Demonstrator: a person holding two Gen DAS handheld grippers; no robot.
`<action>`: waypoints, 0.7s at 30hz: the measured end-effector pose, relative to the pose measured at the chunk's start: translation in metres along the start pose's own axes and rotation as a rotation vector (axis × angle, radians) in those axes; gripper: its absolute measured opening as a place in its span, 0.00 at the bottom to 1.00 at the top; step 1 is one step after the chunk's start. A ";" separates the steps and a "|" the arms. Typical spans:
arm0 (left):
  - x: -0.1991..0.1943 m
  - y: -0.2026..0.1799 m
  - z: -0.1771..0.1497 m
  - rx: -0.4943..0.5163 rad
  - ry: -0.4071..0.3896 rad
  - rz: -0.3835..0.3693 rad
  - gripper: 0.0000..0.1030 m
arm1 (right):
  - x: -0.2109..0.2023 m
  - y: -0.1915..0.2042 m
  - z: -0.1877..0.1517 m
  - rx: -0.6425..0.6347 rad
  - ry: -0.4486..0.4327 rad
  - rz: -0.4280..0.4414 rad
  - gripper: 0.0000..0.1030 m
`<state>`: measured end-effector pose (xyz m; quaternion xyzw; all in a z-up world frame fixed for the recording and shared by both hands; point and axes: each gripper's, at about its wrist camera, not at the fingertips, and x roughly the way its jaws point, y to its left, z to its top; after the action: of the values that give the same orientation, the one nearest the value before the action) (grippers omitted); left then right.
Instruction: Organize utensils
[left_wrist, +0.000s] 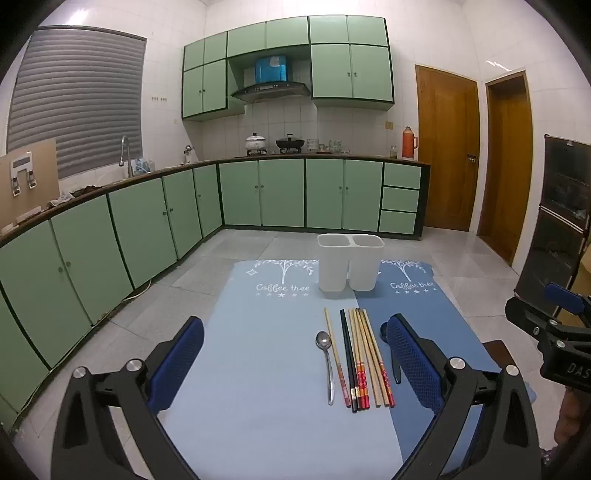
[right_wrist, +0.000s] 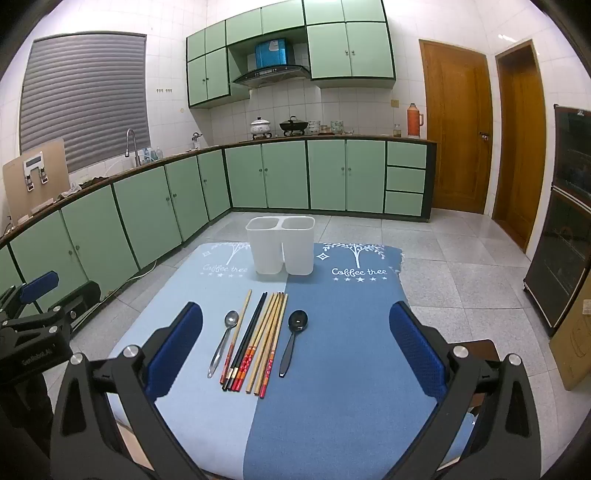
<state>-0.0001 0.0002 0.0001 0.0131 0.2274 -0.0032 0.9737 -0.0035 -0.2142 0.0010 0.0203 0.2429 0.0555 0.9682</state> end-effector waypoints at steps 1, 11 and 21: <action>0.000 0.000 0.000 -0.001 -0.001 0.002 0.94 | 0.000 0.000 0.000 0.000 0.000 0.000 0.95; -0.001 0.002 -0.003 0.004 -0.004 0.005 0.94 | 0.000 0.001 0.000 0.001 0.002 -0.002 0.95; -0.001 0.001 -0.003 0.006 -0.006 0.006 0.94 | 0.001 0.000 0.000 0.002 0.003 0.000 0.95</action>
<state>-0.0027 0.0012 -0.0021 0.0168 0.2242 -0.0008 0.9744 -0.0028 -0.2144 0.0009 0.0214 0.2445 0.0552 0.9678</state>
